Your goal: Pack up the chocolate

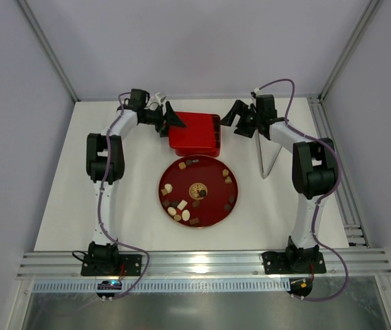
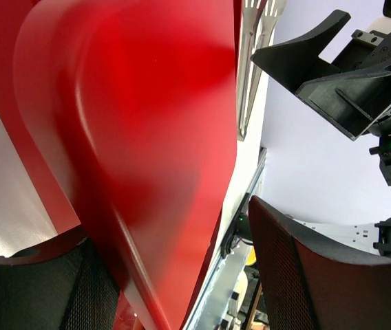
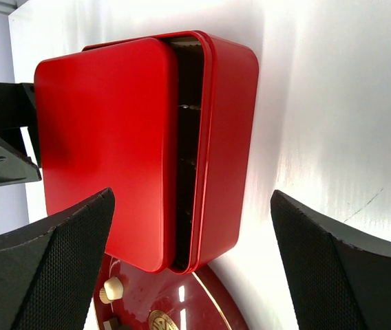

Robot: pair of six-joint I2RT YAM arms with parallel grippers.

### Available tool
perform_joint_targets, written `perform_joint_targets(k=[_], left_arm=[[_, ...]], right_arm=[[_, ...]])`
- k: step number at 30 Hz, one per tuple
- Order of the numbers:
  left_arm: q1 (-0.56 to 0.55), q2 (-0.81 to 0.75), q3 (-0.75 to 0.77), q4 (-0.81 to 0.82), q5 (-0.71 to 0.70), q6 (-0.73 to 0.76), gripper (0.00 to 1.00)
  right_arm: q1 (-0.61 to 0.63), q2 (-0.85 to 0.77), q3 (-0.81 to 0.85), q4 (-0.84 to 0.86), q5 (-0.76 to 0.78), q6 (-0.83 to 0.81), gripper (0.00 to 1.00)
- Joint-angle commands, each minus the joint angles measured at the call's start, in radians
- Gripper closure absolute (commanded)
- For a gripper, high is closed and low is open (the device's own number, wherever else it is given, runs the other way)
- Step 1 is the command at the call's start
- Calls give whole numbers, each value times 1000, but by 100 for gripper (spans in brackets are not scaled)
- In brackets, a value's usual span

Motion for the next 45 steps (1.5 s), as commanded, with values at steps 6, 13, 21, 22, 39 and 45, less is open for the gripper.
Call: perform_joint_targets(k=[6,13,21,22,39,45], left_arm=[[13,-94,3,-12,-16,30,30],[22,-113,-1,-21,-19,33,30],[33,-123,-18,-63,-45,64,32],[34,-122,-17,-69,-51,67,32],[33,-41,91,-149,-100,90,33],[34,-5,144,-187,-122,94,34]], right_arm=[[10,-3,-1,49,-3,3,6],[15,0,11,49,-3,4,6],[22,5,24,42,-2,4,7],[24,6,25,42,0,4,7],[54,51,90,3,6,0,10],[62,65,105,-11,12,-11,12]])
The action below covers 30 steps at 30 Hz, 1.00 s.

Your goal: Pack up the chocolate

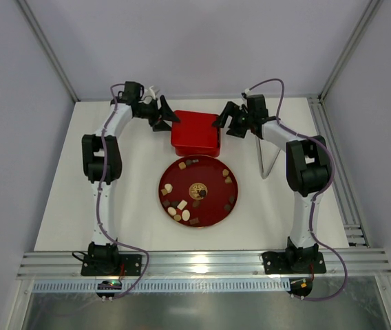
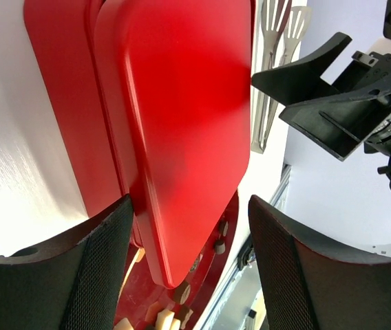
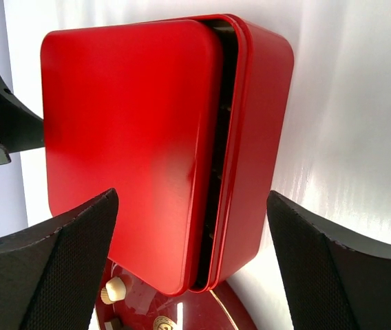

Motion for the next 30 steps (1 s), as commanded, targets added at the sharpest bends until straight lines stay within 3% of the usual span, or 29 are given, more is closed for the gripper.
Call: perform_joint_targets(k=[1,19,30], left_arm=[[5,26,52,-34,-6,14,34],[-12,88,153,-46,-26,-20,37],[-18,110,208,-46,-52,-45,38]], right_arm=[[11,11,54,8,9,-13,12],[20,42,83,-12,14,-24,14],[20,83,126,-43,17,-28,22]])
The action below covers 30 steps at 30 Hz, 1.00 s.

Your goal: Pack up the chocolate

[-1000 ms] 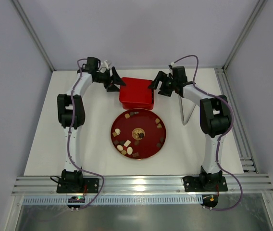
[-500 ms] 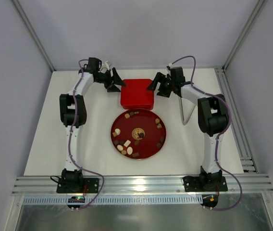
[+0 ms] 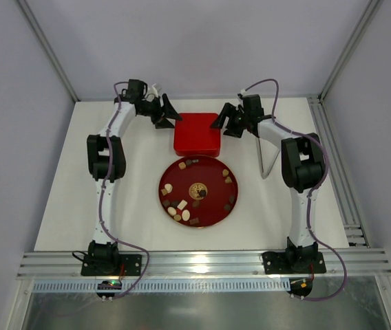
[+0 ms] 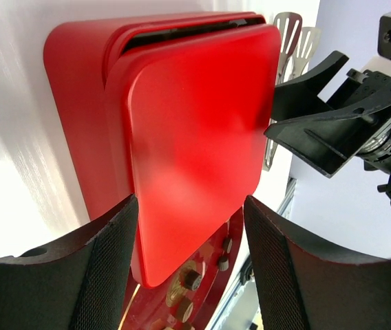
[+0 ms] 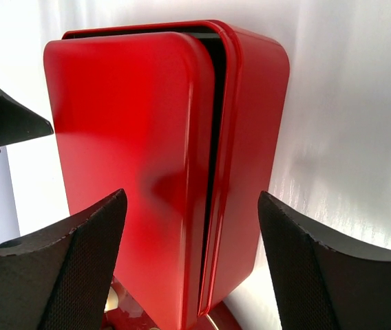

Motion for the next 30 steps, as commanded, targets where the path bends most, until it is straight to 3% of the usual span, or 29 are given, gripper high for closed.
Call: perform_joint_targets(k=[1,13,22,30], left_arm=[[-2,17,61,-4,-13,-21,38],[-4,31,84,9,-35,-44,37],[-2,-9,70,-10,-58,2,31],[7,-77,-42,-22,-85,60,30]], right_arm=[[7,12,57,-7,8,-18,23],[8,59,123,-59,22,-30,27],[7,84,171,-86,45,-26,29],[5,88,172,-81,53,-17,30]])
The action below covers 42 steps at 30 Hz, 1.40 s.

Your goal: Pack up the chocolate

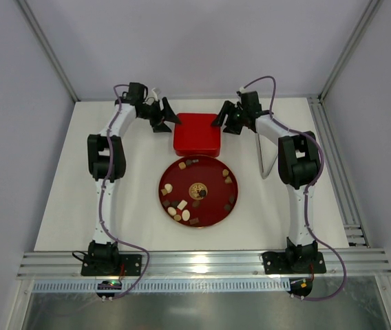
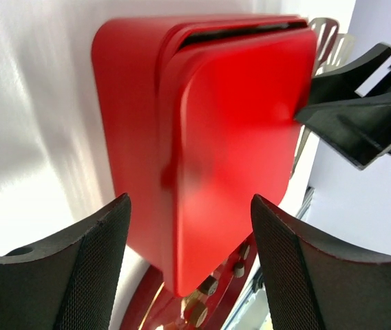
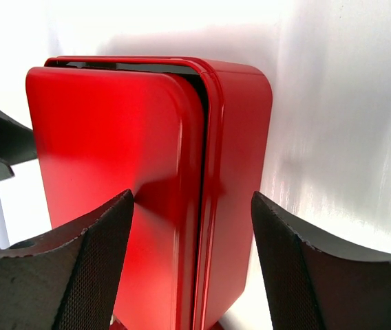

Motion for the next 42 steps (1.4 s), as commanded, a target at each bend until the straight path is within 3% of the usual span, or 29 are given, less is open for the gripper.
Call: perform_joint_targets(k=[1,13,24,33,42], left_arm=[[8,-97,-55,-15,-14,50,30],[12,-207,-210,5,14,115,22],[12,-324,-388,-9,18,130,21],[-11,-444,-606,104,15,60,20],[-43,-476,-672,230,27,-39,20]], right_arm=[[5,8,35,16,15,-3,30],[5,6,35,25,15,3,30],[3,3,29,26,14,3,30],[3,-1,28,32,14,6,30],[5,-3,25,37,14,9,30]])
